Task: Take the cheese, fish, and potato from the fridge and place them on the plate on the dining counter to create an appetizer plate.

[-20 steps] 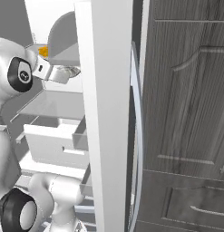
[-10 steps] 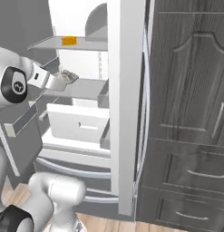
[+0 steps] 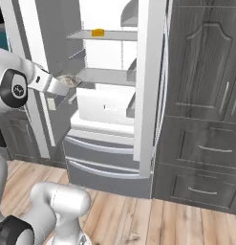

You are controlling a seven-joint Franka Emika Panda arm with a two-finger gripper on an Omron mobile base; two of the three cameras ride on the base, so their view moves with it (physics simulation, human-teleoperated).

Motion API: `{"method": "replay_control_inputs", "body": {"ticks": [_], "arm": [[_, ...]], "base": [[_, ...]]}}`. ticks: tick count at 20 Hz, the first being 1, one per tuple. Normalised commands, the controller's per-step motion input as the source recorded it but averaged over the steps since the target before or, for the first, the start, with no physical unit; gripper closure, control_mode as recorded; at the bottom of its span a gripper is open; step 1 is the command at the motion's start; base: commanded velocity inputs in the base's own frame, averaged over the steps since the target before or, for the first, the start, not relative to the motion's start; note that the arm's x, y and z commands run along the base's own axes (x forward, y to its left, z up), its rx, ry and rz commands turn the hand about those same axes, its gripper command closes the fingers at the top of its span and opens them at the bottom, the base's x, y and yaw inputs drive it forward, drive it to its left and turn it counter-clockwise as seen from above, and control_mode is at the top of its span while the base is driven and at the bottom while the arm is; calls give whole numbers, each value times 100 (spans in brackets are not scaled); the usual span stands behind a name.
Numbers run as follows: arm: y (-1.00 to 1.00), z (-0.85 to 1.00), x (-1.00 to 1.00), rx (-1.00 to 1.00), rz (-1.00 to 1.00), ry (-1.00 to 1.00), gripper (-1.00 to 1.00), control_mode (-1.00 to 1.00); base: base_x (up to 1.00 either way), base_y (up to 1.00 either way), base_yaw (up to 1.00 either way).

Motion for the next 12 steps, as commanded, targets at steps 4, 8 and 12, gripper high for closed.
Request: {"method": "replay_control_inputs", "body": {"ticks": [4, 8, 12], "arm": [[0, 0, 0, 0, 0, 0, 100, 100], [0, 0, 0, 0, 0, 0, 100, 100], [0, 0, 0, 0, 0, 0, 100, 100]], "base": [[-100, 11, 12], [-100, 38, 11], [-100, 55, 12]]}}
